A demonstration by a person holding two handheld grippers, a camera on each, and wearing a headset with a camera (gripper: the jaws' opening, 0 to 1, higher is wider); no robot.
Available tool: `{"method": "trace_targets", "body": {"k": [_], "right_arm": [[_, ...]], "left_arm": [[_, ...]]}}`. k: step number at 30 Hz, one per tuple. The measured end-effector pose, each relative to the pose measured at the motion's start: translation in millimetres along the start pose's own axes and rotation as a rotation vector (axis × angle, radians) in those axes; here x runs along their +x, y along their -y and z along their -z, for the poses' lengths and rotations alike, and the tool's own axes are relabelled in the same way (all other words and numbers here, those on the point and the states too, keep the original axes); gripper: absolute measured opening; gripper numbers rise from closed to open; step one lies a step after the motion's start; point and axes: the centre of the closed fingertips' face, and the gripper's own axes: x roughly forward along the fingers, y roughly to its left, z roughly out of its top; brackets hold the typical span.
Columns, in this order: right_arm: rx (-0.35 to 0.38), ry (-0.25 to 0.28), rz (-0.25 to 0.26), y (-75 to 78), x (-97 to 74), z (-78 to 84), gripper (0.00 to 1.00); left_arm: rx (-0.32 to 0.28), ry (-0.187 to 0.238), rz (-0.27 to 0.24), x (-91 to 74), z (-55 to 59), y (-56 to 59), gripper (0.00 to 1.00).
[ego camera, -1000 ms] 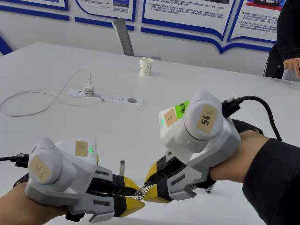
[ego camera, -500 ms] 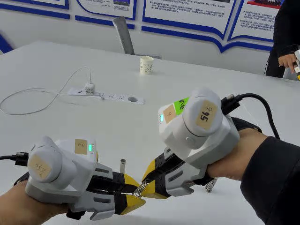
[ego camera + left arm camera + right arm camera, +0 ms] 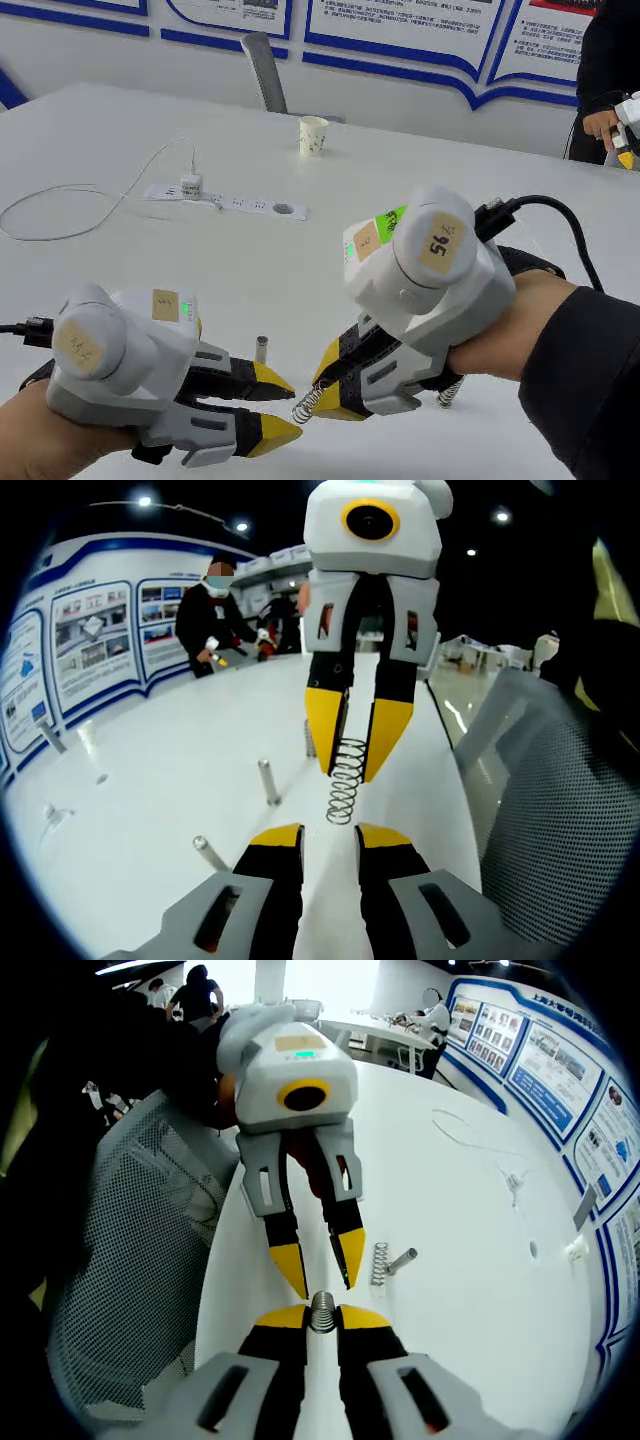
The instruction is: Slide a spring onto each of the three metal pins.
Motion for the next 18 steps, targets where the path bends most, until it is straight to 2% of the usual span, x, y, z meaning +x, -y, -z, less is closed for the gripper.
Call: {"method": "trace_targets", "body": {"k": [18], "right_arm": [[0.023, -0.027, 0.020, 7.8, -7.4, 14.1, 0.12]], "left_arm": [[-0.047, 0.000, -0.052, -17.1, 6.8, -12.7, 0.26]]}}
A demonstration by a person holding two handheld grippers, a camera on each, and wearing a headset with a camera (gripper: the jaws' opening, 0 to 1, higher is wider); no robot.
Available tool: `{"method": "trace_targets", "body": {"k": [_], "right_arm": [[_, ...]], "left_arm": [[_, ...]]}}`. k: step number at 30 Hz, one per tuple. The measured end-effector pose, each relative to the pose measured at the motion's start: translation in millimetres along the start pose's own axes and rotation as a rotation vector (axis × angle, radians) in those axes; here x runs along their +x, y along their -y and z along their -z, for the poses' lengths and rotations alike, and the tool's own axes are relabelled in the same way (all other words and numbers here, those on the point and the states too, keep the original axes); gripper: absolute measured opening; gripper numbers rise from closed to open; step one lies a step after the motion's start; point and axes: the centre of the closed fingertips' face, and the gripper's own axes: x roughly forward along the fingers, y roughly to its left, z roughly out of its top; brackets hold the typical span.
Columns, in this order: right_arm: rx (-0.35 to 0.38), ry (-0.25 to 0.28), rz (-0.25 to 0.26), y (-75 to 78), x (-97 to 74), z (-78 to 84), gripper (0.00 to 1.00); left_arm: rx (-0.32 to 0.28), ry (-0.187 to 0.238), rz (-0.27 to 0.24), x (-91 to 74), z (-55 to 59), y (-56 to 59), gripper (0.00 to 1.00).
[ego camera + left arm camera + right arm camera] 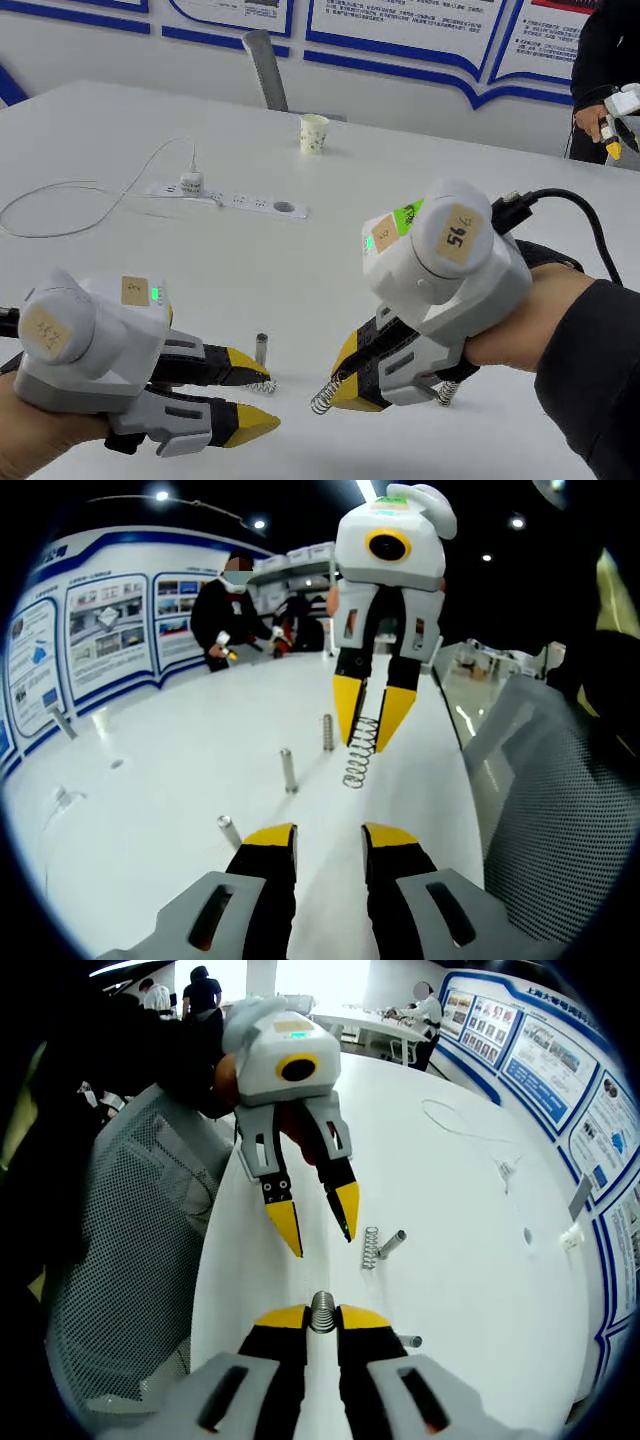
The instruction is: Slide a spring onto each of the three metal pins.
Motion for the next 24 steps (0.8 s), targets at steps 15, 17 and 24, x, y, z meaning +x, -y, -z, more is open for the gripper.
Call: {"method": "trace_targets", "body": {"k": [15, 17, 24], "right_arm": [[0.009, -0.017, 0.008, 3.0, -1.2, 6.3, 0.12], [0.009, -0.020, 0.009, 3.5, -1.6, 7.6, 0.12], [0.014, -0.025, 0.014, 4.9, -3.0, 9.8, 0.12]], "left_arm": [[-0.044, -0.009, -0.050, -15.0, 10.6, -6.5, 0.32], [-0.051, -0.008, -0.057, -16.9, 11.7, -7.9, 0.33], [-0.070, -0.006, -0.080, -22.6, 15.3, -11.3, 0.35]]}}
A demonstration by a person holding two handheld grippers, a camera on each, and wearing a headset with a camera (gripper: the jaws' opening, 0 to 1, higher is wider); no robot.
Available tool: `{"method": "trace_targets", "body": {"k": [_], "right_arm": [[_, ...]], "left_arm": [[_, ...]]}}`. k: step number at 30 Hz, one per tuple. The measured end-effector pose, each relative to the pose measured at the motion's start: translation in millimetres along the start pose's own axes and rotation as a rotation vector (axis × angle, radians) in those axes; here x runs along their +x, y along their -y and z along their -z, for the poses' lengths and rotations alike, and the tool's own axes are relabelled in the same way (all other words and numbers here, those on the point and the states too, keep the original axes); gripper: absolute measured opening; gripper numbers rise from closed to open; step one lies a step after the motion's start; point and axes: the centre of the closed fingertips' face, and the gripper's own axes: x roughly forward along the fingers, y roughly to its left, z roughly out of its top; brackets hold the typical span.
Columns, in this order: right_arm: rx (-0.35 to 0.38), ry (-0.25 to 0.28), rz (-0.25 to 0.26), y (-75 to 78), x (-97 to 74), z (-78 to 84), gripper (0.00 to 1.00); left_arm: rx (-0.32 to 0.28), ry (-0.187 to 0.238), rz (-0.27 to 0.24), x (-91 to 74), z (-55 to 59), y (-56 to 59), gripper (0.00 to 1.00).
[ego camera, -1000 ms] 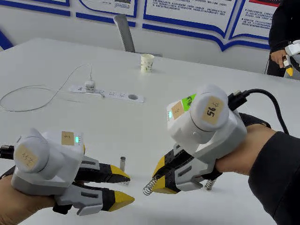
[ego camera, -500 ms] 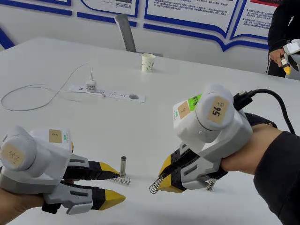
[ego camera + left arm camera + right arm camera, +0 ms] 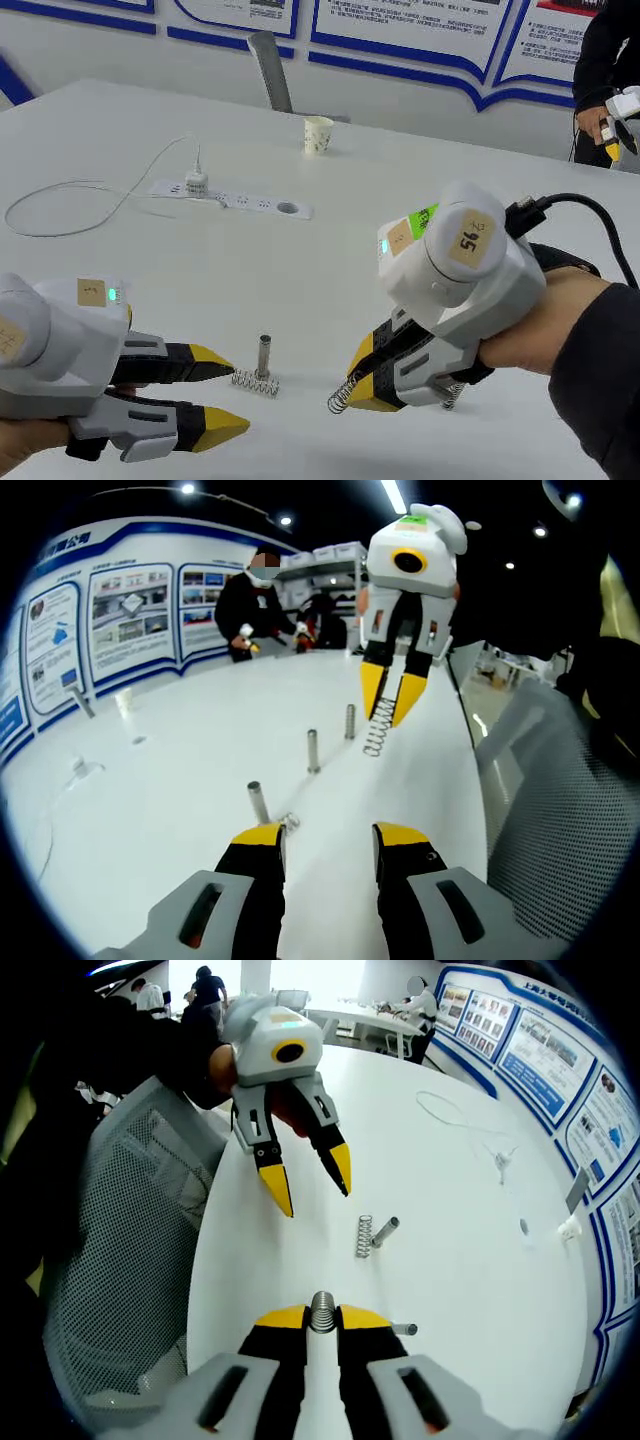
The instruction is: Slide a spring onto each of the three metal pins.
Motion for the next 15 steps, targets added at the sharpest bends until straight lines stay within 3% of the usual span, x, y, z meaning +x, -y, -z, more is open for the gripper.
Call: {"method": "trace_targets", "body": {"k": [15], "right_arm": [[0.006, -0.009, 0.006, 3.7, -2.2, 3.7, 0.12]], "left_arm": [[-0.038, 0.004, -0.037, -7.1, 8.2, -4.6, 0.40]]}}
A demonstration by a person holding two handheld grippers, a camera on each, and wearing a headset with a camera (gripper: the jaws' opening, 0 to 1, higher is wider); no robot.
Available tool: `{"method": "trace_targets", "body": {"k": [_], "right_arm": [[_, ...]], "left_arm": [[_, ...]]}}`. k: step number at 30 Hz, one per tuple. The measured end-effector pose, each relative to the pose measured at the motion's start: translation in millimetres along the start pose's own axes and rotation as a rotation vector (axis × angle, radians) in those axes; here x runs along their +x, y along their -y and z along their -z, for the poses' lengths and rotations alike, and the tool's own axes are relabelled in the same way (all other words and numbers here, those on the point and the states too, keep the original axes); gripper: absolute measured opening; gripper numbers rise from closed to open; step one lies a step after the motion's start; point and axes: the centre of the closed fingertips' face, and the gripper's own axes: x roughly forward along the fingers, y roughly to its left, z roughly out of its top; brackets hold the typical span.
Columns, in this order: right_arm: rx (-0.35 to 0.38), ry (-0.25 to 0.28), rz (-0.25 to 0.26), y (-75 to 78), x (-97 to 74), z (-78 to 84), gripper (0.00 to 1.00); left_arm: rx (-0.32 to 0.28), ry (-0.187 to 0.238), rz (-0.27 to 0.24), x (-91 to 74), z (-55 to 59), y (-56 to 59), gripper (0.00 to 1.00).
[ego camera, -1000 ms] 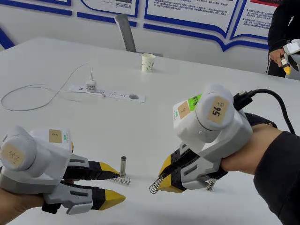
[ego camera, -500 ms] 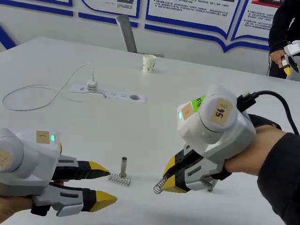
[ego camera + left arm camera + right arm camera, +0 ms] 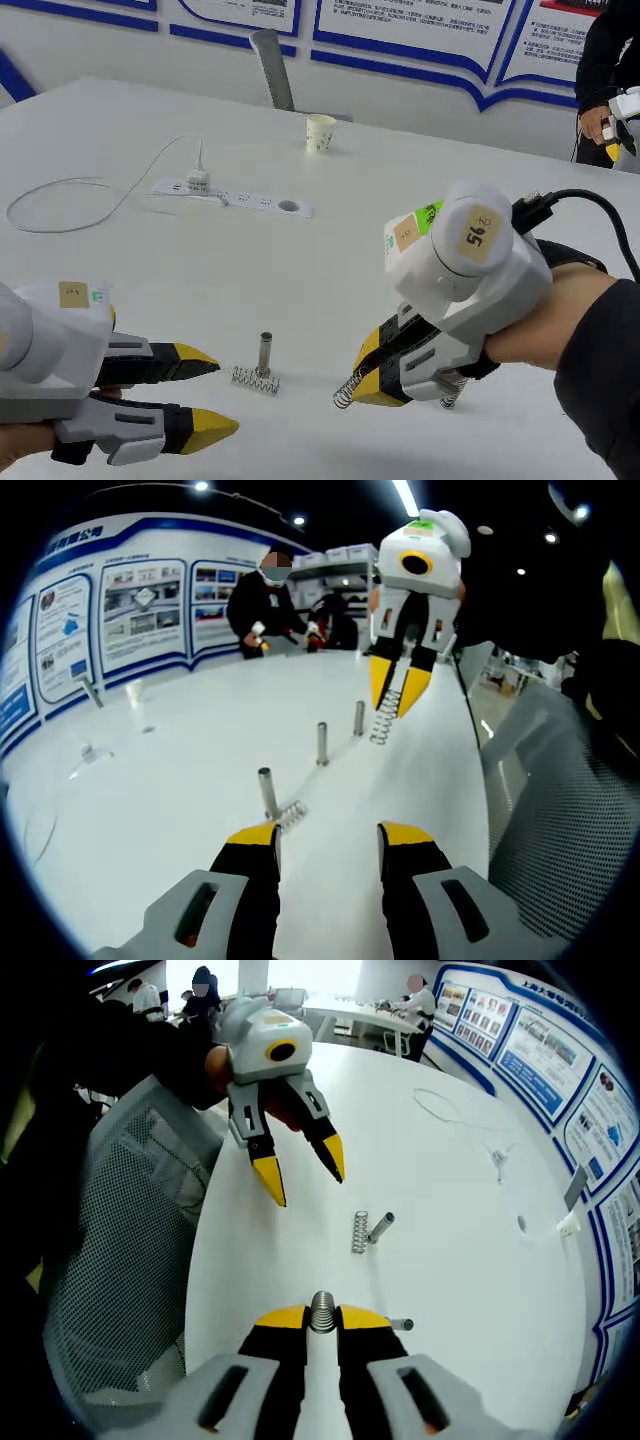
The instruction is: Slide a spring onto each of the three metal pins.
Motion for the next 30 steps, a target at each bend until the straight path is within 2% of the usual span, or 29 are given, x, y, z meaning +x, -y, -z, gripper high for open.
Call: {"method": "trace_targets", "body": {"k": [14, 30], "right_arm": [[0.014, -0.006, 0.016, 9.7, -6.1, 6.1, 0.12], [0.027, -0.035, 0.038, 30.9, -14.2, 15.3, 0.12]], "left_arm": [[-0.028, 0.004, -0.020, -1.0, 5.2, -1.1, 0.43], [-0.042, -0.003, -0.018, 1.4, 10.7, 1.2, 0.43]]}}
